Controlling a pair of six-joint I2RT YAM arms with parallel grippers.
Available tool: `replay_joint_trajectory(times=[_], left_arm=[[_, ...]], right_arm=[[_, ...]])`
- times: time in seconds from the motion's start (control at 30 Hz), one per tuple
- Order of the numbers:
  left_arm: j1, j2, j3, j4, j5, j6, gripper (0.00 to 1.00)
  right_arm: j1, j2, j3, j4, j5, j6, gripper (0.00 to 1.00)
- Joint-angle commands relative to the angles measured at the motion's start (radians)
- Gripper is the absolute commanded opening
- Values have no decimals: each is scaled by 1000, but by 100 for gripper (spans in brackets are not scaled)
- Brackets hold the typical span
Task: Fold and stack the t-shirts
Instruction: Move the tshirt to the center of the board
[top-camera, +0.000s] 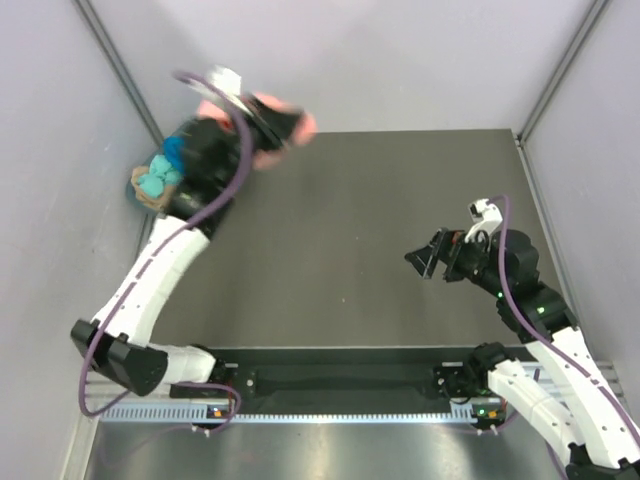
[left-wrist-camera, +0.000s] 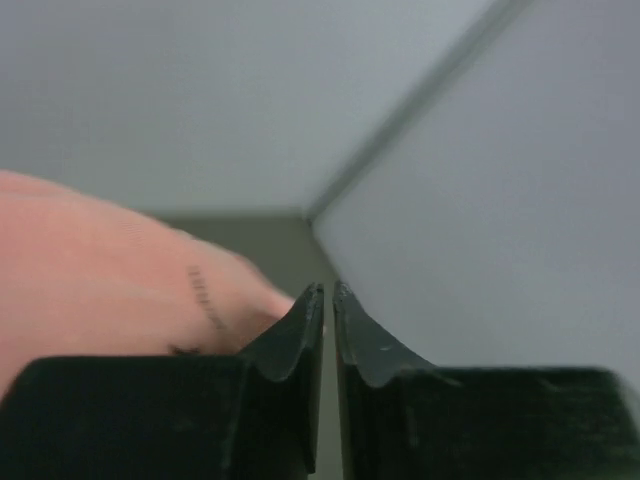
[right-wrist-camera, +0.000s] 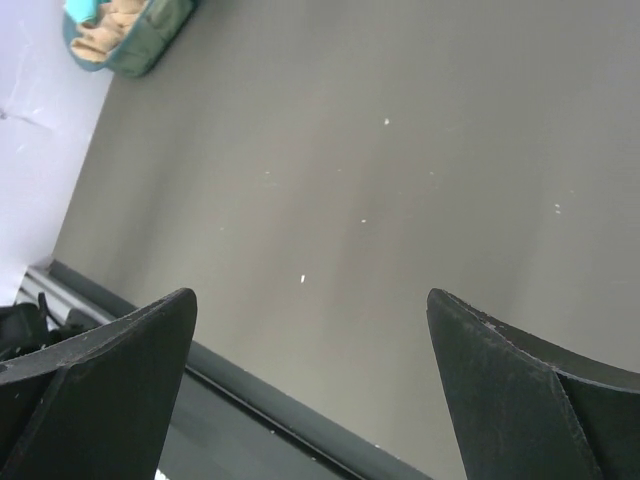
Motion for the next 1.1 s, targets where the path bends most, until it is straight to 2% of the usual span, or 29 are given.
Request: replay_joint_trajectory(times=[0.0,0.07,0.2,0.23,0.37,0.43,0.5,0.53,0.6,0.63,0.67,0.73,0.77,0.83,0.97,1.07], left_arm=[[-164,28,-339,49,212,-63,11],[-211,8,-393,-8,190,-41,0],[-222,-65,-377,-163,66,29,0],[-222,-78,-365,-238,42,44,4],[-219,-92,-346,-375,-58,52,42],[-207,-84,-369,-425,-162,25,45],[-178,-69,-421,-507,-205,-27,47],[-126,-56,-442,-530,-212,-43,47],[-58,-61,-539,-521,-196,-72,47],[22,-85,-577,-504,-175,-78,47],[64,-99,-658,-486,-160,-87,49],[176,-137,-728,-424,-144,-99,54],[204,-144,-784,-406,-131,-116,55],[262,-135,-826,-355,-73,-123,60],[272,-78,-869,-327,-60,-156,62],[272,-14,-883,-280,-80,-161,62]], right_arm=[[1,8,21,-26,52,9,100],[1,14,25,-47,53,9,100],[1,22,12,-46,44,31,100],[1,23,4,-38,42,38,100],[1,63,-34,66,10,66,100],[7,134,-53,109,27,86,100],[50,250,-47,193,58,109,98],[73,296,-36,221,112,115,97],[153,465,31,288,189,135,95],[192,529,62,325,200,141,94],[208,645,96,342,206,147,93],[234,750,188,383,263,156,91],[246,842,238,424,277,158,90],[248,926,284,480,300,158,87],[240,1153,434,491,271,150,83],[240,1249,490,514,234,184,82]])
